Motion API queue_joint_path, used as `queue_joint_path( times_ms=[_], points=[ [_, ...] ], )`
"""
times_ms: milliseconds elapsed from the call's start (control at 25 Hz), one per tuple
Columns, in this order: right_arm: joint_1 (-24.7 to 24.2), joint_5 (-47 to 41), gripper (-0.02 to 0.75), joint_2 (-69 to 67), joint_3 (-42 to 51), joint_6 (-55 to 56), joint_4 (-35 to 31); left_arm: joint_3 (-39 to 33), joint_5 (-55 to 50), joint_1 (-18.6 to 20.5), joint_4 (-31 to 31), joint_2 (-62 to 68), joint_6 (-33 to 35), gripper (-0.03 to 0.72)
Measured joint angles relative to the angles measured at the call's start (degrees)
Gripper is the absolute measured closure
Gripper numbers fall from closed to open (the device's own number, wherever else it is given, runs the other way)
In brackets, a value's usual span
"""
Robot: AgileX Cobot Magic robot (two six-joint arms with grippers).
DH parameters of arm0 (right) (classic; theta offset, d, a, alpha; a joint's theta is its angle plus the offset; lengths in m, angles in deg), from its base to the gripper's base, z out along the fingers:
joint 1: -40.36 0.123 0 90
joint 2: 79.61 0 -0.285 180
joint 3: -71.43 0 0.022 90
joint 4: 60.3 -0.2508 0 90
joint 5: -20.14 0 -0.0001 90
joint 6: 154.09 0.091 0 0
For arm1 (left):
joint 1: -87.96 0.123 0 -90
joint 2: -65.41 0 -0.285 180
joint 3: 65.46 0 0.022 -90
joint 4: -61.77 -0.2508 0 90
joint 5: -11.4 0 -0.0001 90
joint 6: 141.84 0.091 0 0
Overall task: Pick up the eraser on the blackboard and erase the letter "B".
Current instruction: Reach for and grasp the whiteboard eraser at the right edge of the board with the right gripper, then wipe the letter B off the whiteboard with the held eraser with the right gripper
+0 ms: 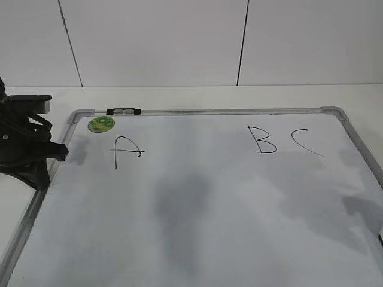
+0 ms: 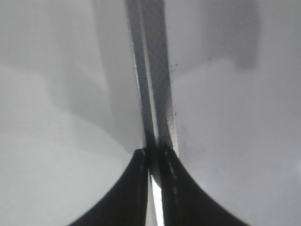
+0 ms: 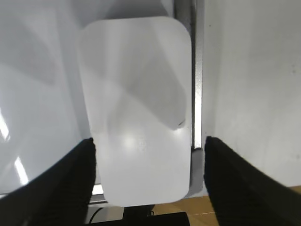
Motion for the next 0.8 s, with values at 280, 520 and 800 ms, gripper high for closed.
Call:
queue_joint_path(
  times_ms=[280,520,800],
  points=[
    [0.0,2.6,0.078,-0.7,0.0,0.0,-1.1,0.0,0.1,0.0,0.0,0.0,0.0,0.657],
    [0.0,3.7,0.07,-4.2,0.0,-0.1,-1.1,0.0,0.1,0.0,0.0,0.0,0.0,0.657],
    [0.0,4.2,0.074,-8.1,0.0,-0.1,-1.1,0.0,0.1,0.0,0.0,0.0,0.0,0.657]
  ],
)
